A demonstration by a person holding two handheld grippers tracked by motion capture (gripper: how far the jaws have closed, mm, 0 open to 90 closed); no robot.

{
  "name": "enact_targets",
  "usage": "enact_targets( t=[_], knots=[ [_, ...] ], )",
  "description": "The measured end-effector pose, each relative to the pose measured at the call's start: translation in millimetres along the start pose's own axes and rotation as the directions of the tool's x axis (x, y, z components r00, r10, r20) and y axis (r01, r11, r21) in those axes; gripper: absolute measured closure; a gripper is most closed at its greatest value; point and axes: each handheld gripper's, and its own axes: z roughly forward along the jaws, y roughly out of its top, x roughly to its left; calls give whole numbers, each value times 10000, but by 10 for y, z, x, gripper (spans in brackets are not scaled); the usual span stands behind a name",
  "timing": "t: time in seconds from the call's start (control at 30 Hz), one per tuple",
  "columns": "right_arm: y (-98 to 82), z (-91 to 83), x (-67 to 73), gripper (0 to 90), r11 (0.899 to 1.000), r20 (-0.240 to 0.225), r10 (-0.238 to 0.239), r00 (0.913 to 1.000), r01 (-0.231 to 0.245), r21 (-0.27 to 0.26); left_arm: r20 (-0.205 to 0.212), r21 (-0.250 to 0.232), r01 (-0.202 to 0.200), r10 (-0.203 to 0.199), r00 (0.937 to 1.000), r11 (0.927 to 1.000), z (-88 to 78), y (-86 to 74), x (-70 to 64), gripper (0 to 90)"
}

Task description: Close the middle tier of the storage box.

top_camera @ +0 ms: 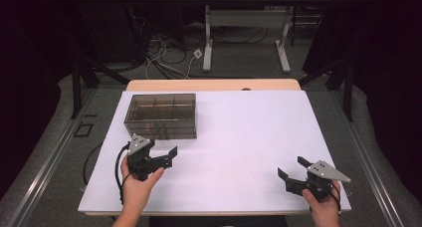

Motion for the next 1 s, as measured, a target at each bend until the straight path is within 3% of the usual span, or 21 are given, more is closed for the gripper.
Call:
enact_targets(
  t=[0.27, 0.37, 0.47, 0.6, 0.83, 1.0],
  knots=[
    [-1, 1, 2, 149, 10000, -33, -23, 10000, 23, -30, 83, -50, 139, -139, 9999, 9999, -64, -165, 24, 109],
    [0, 4, 12, 150, 9998, 34, -15, 10000, 16, -190, -24, -180, 191, -191, 9998, 9997, -97, -202, 29, 109],
    [5, -8, 11, 149, 10000, -90, -13, 10000, 13, -86, -267, -250, -104, 97, 9996, 9996, -136, -218, 41, 109],
    [7, -13, 11, 150, 10000, -110, 27, 9999, -28, -76, -288, -346, -5, -5, 9996, 9994, -137, -238, 77, 87],
    [8, -11, -2, 149, 9999, -99, -103, 9999, 101, -128, -22, -255, -223, 222, 9998, 9994, -108, -280, 70, 2],
    [9, -5, 7, 150, 9999, -105, -107, 9999, 106, -114, 64, -294, -217, 219, 9997, 9993, -105, -299, 73, 3]
  ],
)
